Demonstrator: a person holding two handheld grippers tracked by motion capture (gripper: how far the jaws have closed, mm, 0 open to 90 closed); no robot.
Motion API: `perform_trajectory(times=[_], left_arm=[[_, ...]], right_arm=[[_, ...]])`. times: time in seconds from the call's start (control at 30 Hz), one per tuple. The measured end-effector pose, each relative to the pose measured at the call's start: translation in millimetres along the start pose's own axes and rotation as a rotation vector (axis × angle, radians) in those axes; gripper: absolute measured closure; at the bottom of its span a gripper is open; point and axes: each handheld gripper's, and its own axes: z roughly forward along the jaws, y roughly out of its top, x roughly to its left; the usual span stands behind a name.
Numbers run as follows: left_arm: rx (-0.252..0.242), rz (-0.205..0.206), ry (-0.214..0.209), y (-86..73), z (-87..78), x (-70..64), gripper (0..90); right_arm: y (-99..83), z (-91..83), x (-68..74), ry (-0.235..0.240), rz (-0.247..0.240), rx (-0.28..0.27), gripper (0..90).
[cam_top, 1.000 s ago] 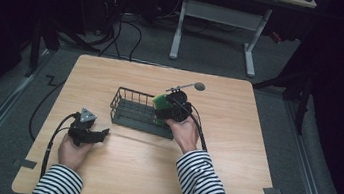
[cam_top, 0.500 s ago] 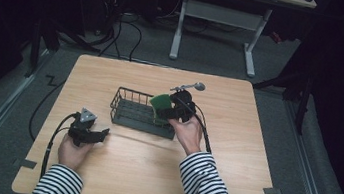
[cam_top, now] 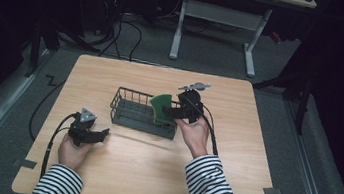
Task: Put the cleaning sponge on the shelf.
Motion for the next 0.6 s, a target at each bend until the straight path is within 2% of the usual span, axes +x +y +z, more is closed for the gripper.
perform_trajectory(times=[0.4, 0.6], left_arm=[[0.0, -0.001, 0.001, 0.1, 0.1, -0.1, 28.8], [0.001, -0.001, 0.001, 0.1, 0.1, -0.1, 28.8]], right_arm=[[-5.7, -27.7, -7.5, -0.004, -0.013, -0.05, 27.3], [-12.9, -41.7, -19.1, -0.006, 0.019, -0.071, 28.1]])
